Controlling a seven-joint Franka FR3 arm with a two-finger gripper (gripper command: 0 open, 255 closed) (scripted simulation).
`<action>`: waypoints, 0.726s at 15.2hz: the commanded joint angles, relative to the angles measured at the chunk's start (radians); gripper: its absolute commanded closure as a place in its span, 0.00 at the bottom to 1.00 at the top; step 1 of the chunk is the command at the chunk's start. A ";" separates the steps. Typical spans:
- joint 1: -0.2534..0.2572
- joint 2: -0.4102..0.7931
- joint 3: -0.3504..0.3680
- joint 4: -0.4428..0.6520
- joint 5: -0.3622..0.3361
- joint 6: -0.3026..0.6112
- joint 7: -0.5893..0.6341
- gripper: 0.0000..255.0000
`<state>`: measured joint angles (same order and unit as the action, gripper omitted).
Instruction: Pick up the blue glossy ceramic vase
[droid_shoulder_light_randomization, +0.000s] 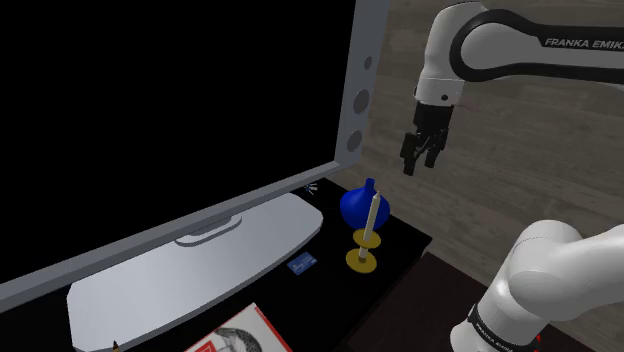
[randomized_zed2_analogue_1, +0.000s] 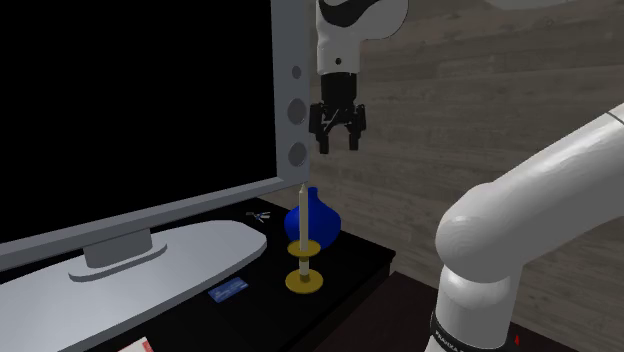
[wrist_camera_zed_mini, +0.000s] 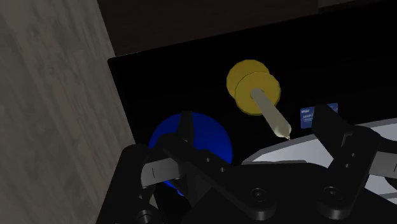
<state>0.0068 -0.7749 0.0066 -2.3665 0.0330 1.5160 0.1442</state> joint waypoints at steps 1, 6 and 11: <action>0.000 0.000 0.000 0.000 0.000 0.000 0.000 0.00; -0.017 0.120 -0.045 -0.019 -0.039 0.161 -0.061 0.00; -0.032 0.266 -0.088 -0.002 -0.064 0.314 -0.117 0.00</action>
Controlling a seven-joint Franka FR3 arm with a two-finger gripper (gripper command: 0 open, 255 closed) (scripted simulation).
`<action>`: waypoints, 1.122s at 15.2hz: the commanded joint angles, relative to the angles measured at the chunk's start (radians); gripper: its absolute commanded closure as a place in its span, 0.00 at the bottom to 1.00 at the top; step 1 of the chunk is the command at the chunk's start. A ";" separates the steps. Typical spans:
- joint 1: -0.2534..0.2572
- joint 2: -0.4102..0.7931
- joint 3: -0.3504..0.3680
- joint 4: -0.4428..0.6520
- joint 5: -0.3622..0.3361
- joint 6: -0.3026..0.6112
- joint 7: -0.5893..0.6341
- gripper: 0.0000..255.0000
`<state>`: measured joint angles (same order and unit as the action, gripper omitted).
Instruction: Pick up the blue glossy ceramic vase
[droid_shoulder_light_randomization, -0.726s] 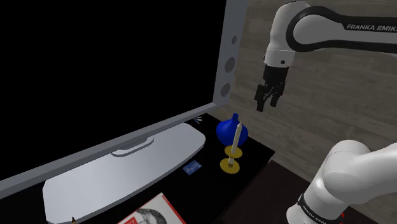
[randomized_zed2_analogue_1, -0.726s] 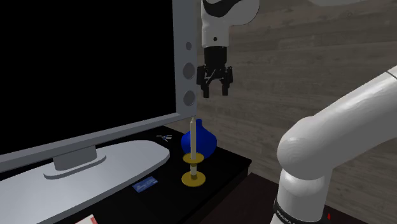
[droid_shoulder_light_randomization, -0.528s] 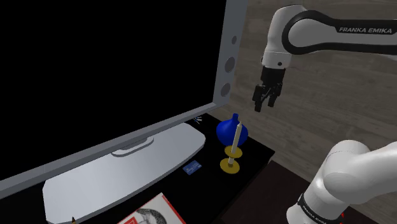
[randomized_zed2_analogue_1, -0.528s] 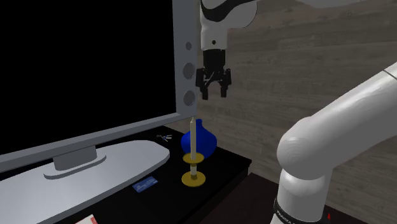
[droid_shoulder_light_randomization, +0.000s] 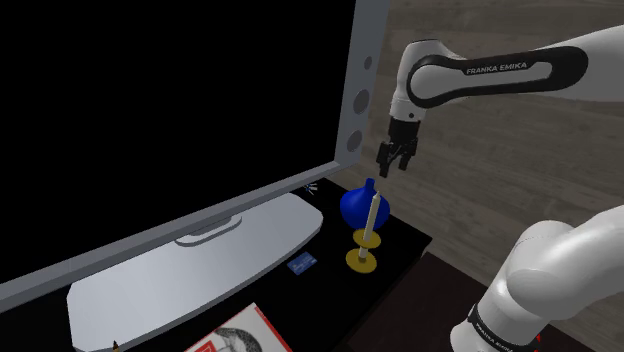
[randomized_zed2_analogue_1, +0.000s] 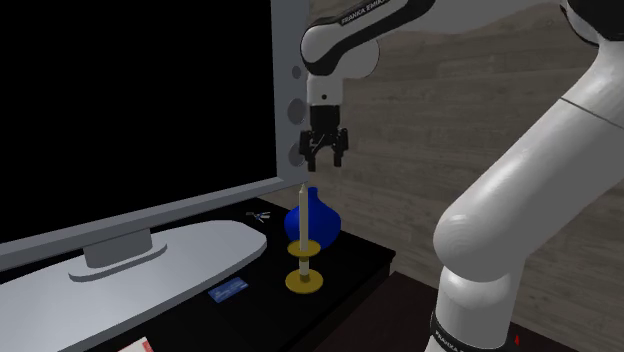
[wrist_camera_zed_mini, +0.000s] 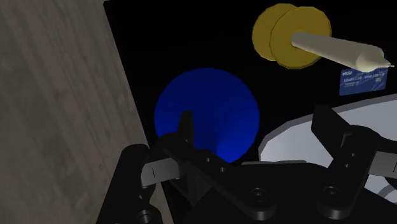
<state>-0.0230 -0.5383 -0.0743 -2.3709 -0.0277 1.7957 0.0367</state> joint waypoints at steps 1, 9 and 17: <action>-0.004 0.061 -0.016 0.010 -0.007 0.063 -0.021 0.00; -0.017 0.303 -0.071 0.105 -0.008 0.244 -0.104 0.00; -0.018 0.341 -0.075 0.037 -0.005 0.349 -0.107 0.00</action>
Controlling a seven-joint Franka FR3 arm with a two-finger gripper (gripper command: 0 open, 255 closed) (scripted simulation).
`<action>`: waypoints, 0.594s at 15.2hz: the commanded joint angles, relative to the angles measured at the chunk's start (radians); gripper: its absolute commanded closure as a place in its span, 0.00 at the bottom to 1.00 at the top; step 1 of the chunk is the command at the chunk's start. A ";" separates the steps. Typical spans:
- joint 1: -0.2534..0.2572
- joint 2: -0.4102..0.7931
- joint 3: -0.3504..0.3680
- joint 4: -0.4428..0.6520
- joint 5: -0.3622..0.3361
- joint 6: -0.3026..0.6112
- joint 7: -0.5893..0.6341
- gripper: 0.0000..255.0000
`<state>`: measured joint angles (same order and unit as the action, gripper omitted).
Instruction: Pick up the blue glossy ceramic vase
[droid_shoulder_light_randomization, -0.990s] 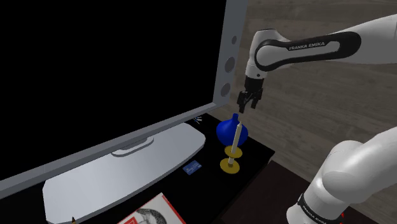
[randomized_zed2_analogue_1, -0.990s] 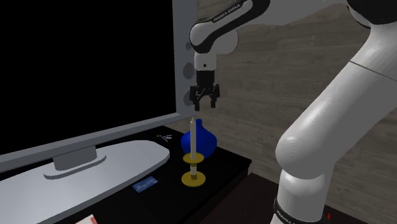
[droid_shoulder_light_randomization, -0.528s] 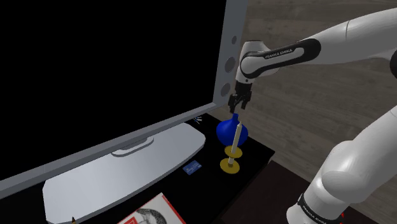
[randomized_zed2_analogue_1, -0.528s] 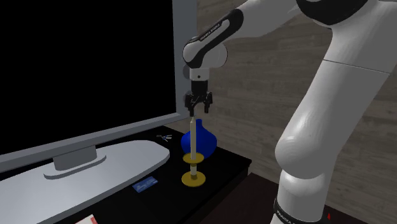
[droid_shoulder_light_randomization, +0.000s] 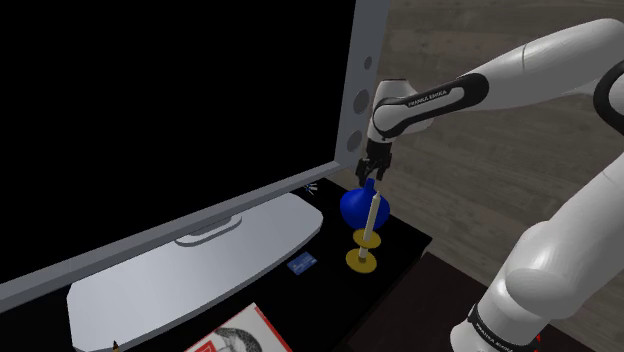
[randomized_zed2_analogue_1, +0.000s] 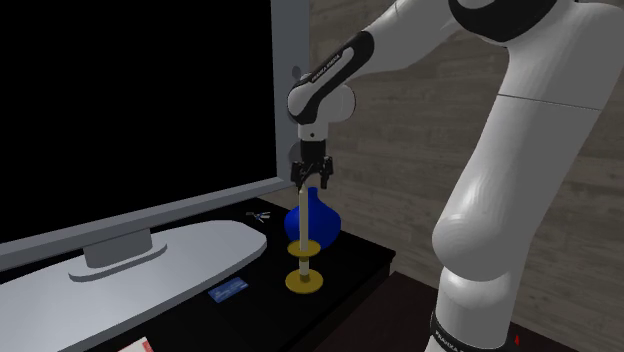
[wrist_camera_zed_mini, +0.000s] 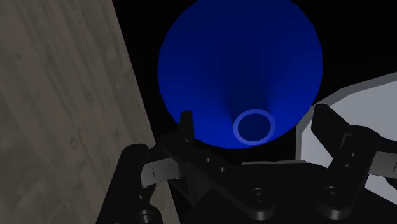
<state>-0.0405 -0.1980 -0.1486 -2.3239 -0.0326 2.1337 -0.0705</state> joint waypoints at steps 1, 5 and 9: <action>0.000 0.001 0.000 -0.010 0.000 0.011 0.000 0.00; 0.000 0.004 -0.001 -0.007 0.000 0.011 -0.001 1.00; 0.000 0.004 -0.001 -0.007 0.000 0.012 -0.001 1.00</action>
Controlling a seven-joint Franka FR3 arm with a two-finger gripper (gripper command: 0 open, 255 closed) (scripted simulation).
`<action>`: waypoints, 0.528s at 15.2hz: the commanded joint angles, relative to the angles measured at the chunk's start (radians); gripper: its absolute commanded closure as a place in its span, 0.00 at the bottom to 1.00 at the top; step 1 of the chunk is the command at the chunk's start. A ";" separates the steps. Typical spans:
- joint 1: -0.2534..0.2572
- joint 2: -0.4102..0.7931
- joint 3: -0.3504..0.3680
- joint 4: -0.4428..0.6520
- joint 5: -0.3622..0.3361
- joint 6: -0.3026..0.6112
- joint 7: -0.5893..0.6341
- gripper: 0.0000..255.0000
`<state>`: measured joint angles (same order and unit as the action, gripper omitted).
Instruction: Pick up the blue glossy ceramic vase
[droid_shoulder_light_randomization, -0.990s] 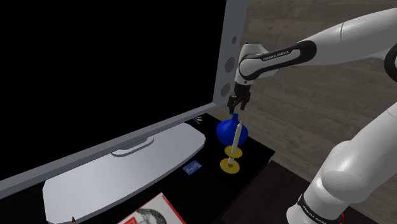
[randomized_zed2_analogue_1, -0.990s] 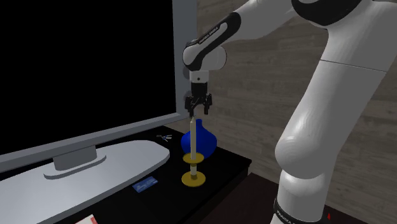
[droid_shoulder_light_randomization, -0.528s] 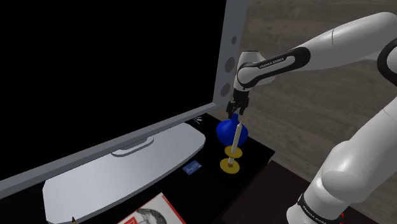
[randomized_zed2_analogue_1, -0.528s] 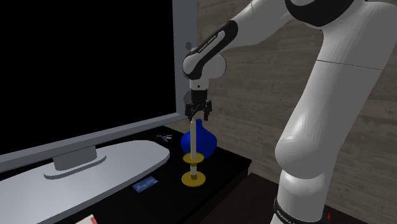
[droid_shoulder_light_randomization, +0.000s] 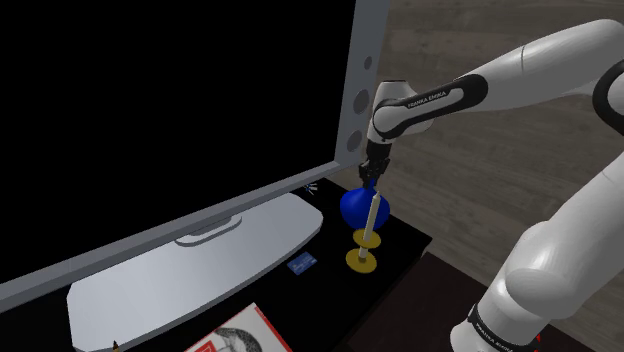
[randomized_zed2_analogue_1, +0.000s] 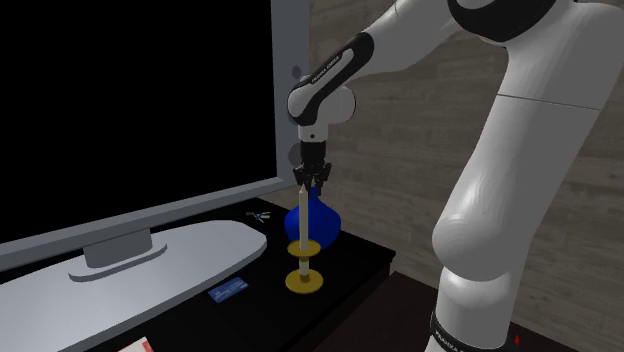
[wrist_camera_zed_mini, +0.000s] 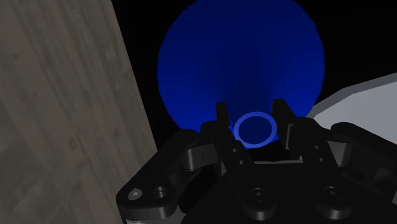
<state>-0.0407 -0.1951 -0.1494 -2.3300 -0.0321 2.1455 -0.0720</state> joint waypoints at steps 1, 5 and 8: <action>0.000 0.001 0.000 -0.001 0.000 0.000 0.000 1.00; 0.000 -0.019 0.002 0.022 -0.002 -0.042 0.003 1.00; 0.000 -0.033 0.003 0.049 -0.003 -0.084 0.004 1.00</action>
<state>-0.0401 -0.2197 -0.1459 -2.2891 -0.0347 2.0772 -0.0672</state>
